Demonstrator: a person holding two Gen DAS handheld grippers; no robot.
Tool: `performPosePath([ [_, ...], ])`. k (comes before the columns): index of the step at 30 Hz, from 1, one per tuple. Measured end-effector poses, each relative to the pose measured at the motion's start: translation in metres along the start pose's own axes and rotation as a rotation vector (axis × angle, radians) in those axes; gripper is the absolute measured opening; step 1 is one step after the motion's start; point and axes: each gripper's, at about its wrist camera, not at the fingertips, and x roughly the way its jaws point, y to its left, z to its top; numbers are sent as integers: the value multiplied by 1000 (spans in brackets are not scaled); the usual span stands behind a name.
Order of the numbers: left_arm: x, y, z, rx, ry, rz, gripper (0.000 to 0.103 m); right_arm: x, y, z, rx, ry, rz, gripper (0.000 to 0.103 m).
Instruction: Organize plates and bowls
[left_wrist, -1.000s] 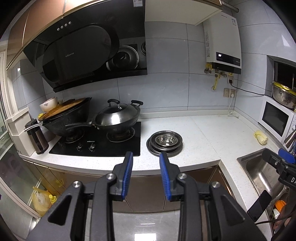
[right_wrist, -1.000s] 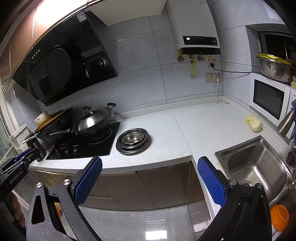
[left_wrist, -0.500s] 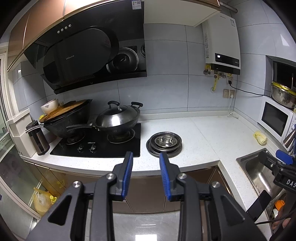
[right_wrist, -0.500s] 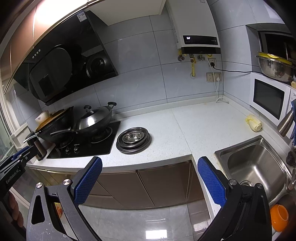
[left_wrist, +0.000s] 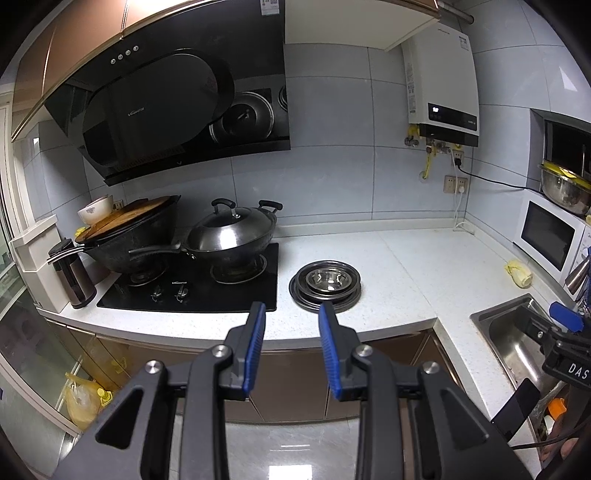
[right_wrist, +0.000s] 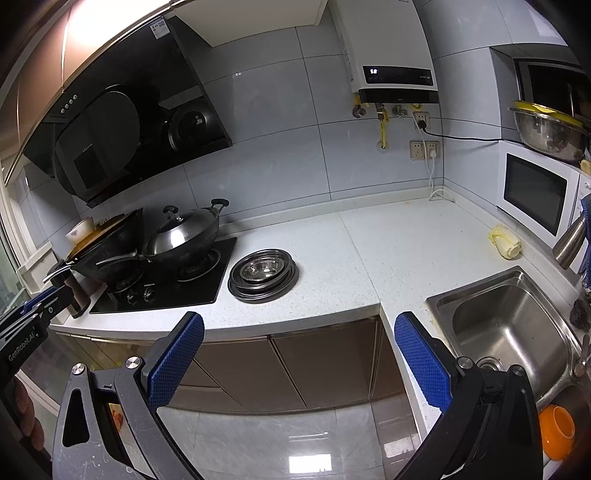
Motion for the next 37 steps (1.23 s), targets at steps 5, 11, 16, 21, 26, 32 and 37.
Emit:
performPosePath([
  [5,2,-1,0,-2,1,-3,28,0,0,0,1,3,-5,101],
  [11,5,-1,1,4,-2,-6,28,1,-2,0,5,7,-13,101],
  [16,7,-3,1,9,-1,-12,28,2,-4,1,7,8,-17,101],
  [21,9,-3,1,13,-4,-15,28,3,-6,2,11,8,-24,101],
  [26,12,-1,2,22,-21,-25,28,6,-10,1,17,13,-29,102],
  [32,14,0,2,26,-40,-14,28,8,-9,-1,18,21,-32,102],
  [37,22,2,3,26,-7,-24,28,10,-9,-1,25,23,-36,101],
])
